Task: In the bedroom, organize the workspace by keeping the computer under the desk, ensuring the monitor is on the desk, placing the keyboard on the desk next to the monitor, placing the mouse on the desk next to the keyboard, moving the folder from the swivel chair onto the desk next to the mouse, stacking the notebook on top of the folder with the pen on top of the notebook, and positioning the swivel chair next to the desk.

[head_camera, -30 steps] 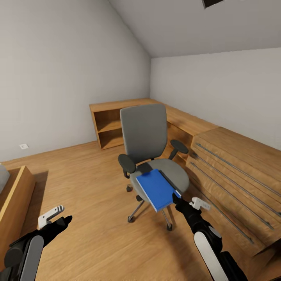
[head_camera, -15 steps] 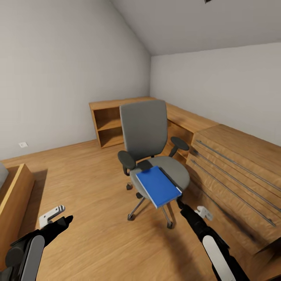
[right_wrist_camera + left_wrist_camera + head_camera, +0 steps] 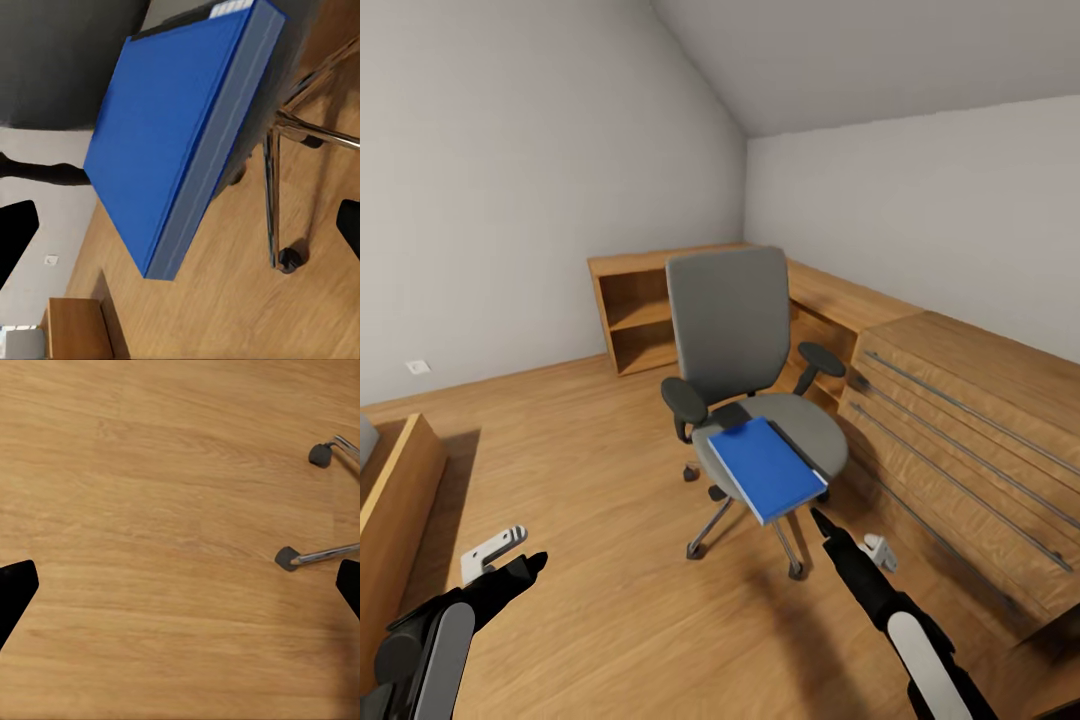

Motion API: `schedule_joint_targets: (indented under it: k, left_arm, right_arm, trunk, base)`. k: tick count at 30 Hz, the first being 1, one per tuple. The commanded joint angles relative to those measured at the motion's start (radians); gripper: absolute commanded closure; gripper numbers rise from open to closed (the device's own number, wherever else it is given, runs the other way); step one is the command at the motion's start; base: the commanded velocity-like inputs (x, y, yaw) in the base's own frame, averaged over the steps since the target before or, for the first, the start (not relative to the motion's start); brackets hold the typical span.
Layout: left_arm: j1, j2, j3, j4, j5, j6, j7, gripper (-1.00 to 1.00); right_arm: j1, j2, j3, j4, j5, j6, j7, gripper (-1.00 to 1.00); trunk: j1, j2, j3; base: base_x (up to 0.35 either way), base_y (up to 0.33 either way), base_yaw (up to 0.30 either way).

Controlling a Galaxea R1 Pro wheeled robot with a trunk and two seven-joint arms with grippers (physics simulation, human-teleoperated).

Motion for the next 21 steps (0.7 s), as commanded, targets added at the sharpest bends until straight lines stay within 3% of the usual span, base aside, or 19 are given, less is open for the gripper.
schedule_joint_targets:
  k: [1, 3, 4, 6, 21]
  left_arm:
    - [-0.001, -0.001, 0.001, -0.001, 0.011, 0.004, 0.008, -1.0]
    - [-0.001, -0.001, 0.001, -0.001, 0.01, 0.004, 0.008, -1.0]
    - [-0.001, -0.001, 0.001, -0.001, 0.011, 0.004, 0.008, -1.0]
    - [-0.001, -0.001, 0.001, -0.001, 0.011, 0.004, 0.008, -1.0]
    - [-0.001, -0.001, 0.002, -0.001, 0.01, 0.003, 0.01, -1.0]
  right_arm:
    - [0.0, -0.001, 0.001, 0.002, -0.023, 0.002, 0.003, -1.0]
    - [0.0, -0.001, 0.0, 0.004, -0.05, 0.002, 0.005, -1.0]
    - [0.0, -0.002, 0.001, 0.007, -0.083, 0.0, 0.008, -1.0]
    - [0.0, -0.002, 0.002, 0.008, -0.094, -0.002, 0.009, -1.0]
    - [0.0, 0.0, 0.007, 0.006, -0.103, -0.008, 0.013, -1.0]
  trunk:
    - [0.004, -0.008, -0.004]
    - [0.011, -0.022, -0.01]
    - [0.015, -0.029, -0.013]
    - [0.023, -0.043, -0.02]
    - [0.08, -0.148, -0.067]
  base:
    - [0.0, 0.0, 0.0]
    - [0.0, 0.0, 0.0]
    - [0.0, 0.0, 0.0]
    - [0.0, 0.0, 0.0]
    - [0.0, 0.0, 0.0]
